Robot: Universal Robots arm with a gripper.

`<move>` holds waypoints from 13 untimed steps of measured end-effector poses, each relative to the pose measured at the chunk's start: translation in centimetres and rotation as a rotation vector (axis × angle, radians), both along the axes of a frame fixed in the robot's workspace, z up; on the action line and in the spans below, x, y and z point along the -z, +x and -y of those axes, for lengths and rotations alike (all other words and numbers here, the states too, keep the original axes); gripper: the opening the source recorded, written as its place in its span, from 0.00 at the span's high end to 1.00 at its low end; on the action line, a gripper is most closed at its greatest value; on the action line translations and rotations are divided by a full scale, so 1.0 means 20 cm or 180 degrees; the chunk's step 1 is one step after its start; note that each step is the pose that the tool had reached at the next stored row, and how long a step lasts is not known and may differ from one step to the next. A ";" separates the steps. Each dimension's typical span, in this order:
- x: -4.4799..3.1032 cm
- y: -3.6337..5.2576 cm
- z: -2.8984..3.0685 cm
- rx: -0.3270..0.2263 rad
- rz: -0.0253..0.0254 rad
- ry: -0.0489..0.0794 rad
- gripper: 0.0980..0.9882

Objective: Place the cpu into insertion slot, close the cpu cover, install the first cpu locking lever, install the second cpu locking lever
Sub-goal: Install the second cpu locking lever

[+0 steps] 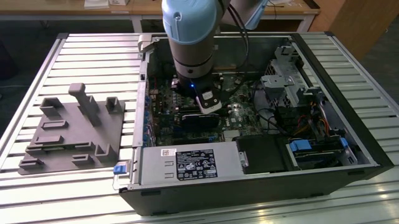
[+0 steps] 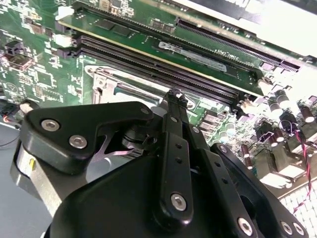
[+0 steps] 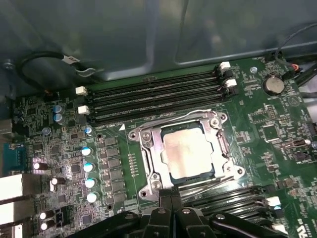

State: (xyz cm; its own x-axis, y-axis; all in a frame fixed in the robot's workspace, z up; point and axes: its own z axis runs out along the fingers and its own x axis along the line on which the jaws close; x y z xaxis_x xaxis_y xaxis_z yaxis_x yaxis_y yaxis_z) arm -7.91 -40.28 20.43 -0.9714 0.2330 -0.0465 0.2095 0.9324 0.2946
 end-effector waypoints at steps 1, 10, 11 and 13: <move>0.005 -0.004 0.000 0.0000 0.0000 0.0005 0.99; 0.030 -0.030 0.001 0.0000 0.0000 0.0049 0.99; 0.031 -0.033 0.002 0.0000 0.0000 0.0051 0.99; 0.035 -0.038 0.004 0.0000 0.0000 0.0056 0.99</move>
